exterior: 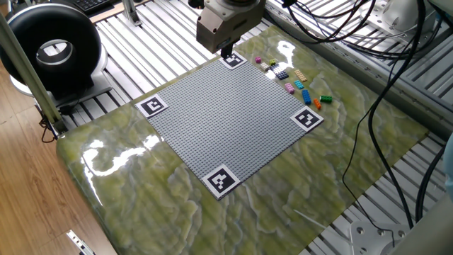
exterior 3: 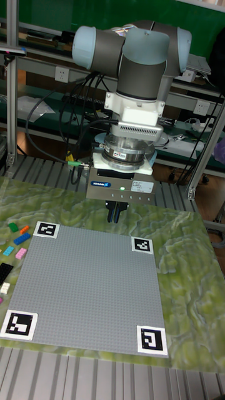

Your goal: Stack small Lego blocks one on top of the other

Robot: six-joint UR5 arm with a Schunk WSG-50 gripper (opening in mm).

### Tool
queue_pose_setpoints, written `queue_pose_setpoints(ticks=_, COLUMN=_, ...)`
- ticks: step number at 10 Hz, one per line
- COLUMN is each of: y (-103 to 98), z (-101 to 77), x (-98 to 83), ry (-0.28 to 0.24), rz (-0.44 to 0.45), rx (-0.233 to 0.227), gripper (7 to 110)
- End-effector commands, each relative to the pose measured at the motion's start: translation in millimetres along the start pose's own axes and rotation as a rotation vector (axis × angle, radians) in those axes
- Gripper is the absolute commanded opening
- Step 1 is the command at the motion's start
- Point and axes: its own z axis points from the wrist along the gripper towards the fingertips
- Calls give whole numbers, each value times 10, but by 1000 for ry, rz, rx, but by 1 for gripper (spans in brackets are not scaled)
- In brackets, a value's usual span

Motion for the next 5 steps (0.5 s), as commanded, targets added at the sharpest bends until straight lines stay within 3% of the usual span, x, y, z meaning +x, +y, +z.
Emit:
queue_pose_setpoints(ticks=1, y=68, z=-10, x=-40, ry=-17, rz=-21, rx=-25, gripper=7)
queue_pose_setpoints(ticks=5, y=7, z=-36, x=69, ry=25, rz=-25, rx=3, gripper=7)
